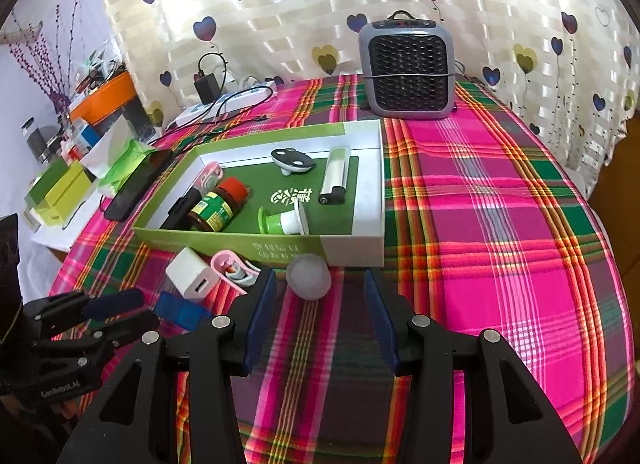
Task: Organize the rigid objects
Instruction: 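Withdraw both grippers and move the left gripper to the blue USB stick, then close the left gripper on the blue USB stick while the right approaches the white ball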
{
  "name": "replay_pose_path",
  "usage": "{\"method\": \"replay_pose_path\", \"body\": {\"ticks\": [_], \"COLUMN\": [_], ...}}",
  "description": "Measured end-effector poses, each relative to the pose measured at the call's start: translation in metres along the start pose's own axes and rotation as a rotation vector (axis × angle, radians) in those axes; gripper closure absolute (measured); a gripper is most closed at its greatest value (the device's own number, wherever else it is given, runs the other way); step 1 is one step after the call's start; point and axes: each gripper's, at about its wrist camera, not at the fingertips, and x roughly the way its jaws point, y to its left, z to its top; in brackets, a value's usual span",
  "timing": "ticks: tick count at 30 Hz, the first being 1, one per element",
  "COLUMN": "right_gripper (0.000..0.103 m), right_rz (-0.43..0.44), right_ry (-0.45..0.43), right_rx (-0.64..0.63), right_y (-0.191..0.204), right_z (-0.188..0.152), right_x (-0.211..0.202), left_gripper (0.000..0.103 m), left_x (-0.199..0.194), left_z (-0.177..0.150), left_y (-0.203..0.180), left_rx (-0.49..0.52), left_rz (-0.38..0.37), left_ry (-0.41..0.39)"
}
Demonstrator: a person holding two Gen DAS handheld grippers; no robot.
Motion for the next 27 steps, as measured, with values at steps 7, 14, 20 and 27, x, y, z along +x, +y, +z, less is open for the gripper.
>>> {"method": "replay_pose_path", "body": {"ticks": [7,14,20,27], "right_gripper": [0.056,0.056,0.056,0.056], "right_rz": [0.004,0.003,-0.005,-0.006], "right_ry": [-0.001,0.003,0.008,0.023], "right_rx": [0.007,0.011,0.017,0.012], "right_y": [-0.002,-0.003,-0.006,-0.006], "right_z": [-0.002,-0.003,-0.005,-0.006], "right_x": [-0.001,0.000,0.000,0.003], "left_gripper": [0.065,0.064,0.064,0.064], "left_x": [0.016,0.017,0.012,0.005], "left_z": [0.007,0.005,-0.005,-0.012], "left_y": [-0.001,-0.006,-0.017,-0.032], "left_rx": [-0.006,-0.005,0.023,0.104], "left_rz": [-0.041,-0.099,-0.139,-0.159], "left_ry": [0.032,0.049,0.067,0.064]}}
